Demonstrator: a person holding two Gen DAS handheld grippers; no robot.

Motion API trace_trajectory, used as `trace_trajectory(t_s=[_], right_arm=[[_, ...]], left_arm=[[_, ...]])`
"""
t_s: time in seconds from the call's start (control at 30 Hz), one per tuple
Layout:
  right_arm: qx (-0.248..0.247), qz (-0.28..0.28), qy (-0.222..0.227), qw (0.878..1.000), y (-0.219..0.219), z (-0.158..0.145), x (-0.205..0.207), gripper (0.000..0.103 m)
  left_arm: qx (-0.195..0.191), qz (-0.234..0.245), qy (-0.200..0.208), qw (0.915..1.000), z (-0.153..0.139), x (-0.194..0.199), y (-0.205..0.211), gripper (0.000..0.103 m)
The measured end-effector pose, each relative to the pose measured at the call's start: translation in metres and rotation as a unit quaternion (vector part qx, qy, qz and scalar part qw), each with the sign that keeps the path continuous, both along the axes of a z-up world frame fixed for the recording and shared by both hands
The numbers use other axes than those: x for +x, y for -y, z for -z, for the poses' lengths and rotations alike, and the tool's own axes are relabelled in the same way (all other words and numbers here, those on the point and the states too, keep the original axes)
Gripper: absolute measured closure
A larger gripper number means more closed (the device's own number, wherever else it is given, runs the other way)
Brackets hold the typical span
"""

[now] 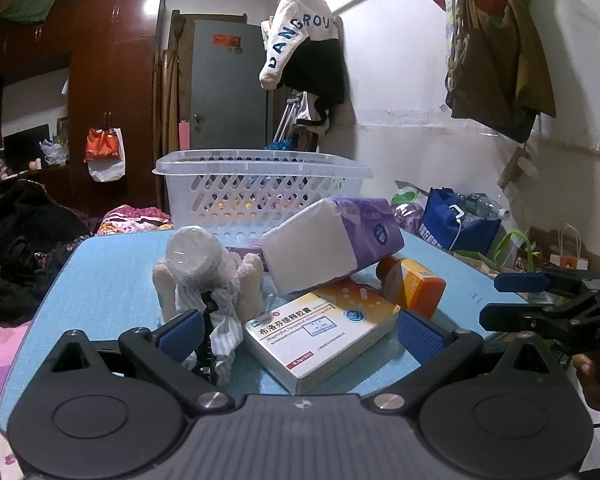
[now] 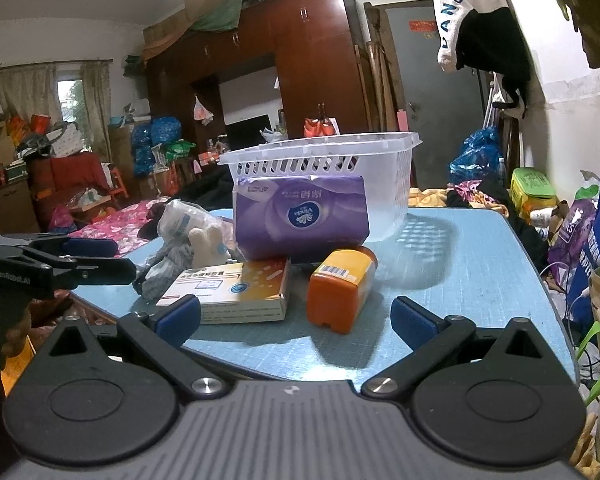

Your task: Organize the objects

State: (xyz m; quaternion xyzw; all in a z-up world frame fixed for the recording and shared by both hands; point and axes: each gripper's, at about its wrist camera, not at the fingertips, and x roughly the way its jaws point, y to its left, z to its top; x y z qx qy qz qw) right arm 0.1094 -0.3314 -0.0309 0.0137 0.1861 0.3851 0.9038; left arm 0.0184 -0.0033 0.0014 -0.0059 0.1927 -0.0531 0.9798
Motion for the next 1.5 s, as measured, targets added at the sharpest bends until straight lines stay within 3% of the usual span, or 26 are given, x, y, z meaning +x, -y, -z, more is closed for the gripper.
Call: trace_trajectory(t_s=[1.0, 1.1, 1.23, 1.3, 1.37, 1.43, 1.5], right_arm=[[0.014, 0.000, 0.022, 1.000, 0.000, 0.000, -0.001, 0.000], [0.037, 0.002, 0.080, 0.996, 0.003, 0.002, -0.001, 0.000], [0.076, 0.054, 0.106, 0.990, 0.008, 0.000, 0.007, 0.000], [0.045, 0.061, 0.093, 0.993, 0.004, -0.008, 0.020, 0.000], [0.035, 0.025, 0.066, 0.997, 0.002, -0.016, 0.040, 0.000], [0.047, -0.024, 0.027, 0.998, 0.001, -0.020, 0.064, 0.000], [0.044, -0.029, -0.010, 0.999, -0.003, -0.021, 0.089, 0.000]], left_arm=[[-0.010, 0.006, 0.003, 0.9999, 0.001, -0.001, -0.002, 0.000], [-0.014, 0.009, 0.028, 0.9994, -0.001, -0.006, -0.002, 0.000], [0.001, -0.007, 0.099, 0.9951, -0.003, -0.011, 0.003, 0.000], [0.013, -0.021, 0.101, 0.9946, -0.004, -0.005, 0.007, 0.000], [0.024, -0.030, 0.099, 0.9943, -0.005, 0.003, 0.011, 0.000], [0.003, -0.004, 0.089, 0.9960, -0.011, 0.015, 0.011, 0.000], [-0.025, 0.016, 0.069, 0.9971, -0.015, 0.026, 0.011, 0.000]])
